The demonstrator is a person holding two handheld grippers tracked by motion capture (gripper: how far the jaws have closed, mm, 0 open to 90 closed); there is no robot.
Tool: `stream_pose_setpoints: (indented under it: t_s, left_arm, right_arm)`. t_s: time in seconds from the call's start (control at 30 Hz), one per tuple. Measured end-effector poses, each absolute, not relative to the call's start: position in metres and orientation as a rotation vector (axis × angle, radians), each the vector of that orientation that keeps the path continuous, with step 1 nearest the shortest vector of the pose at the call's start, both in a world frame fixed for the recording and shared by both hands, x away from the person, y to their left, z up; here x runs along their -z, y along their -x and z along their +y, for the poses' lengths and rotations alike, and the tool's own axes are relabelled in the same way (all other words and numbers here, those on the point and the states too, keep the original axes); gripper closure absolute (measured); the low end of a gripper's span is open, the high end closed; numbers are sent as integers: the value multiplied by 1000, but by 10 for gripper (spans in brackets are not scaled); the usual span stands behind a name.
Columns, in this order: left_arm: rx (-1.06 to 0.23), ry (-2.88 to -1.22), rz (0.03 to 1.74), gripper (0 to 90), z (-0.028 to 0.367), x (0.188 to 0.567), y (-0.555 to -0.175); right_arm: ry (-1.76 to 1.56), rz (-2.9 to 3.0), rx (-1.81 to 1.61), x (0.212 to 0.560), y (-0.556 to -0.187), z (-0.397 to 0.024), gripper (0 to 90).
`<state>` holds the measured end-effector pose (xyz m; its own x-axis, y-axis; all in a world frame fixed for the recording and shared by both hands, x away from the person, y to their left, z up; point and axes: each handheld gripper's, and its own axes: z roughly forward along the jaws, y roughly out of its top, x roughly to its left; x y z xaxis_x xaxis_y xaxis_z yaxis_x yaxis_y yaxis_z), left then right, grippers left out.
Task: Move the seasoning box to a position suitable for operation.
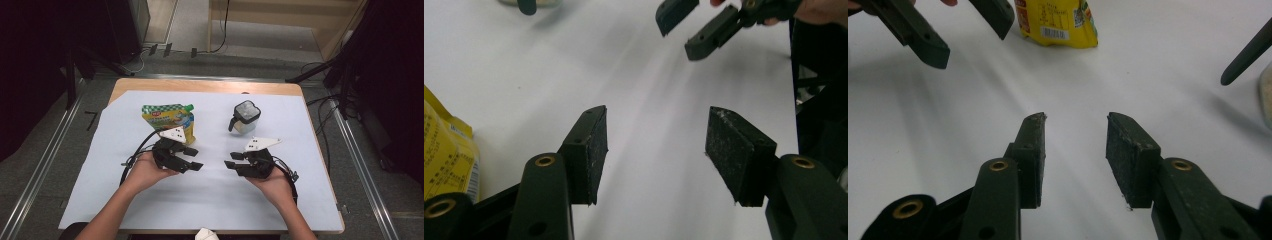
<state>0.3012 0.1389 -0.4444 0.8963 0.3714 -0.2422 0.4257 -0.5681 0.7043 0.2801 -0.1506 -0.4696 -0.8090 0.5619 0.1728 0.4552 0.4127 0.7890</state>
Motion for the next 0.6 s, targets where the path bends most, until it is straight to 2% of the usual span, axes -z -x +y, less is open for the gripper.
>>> stream_pose_setpoints:
  t_s: [0.47, 0.6]
  left_arm:
    - [84, -2308, 491, 442, 126, 446, -296]
    - [100, -2286, 494, 431, 128, 446, -296]
  right_arm:
    - [-878, 2516, -1374, 468, -279, -154, 600]
    - [-859, 2517, -1349, 468, -280, -152, 603]
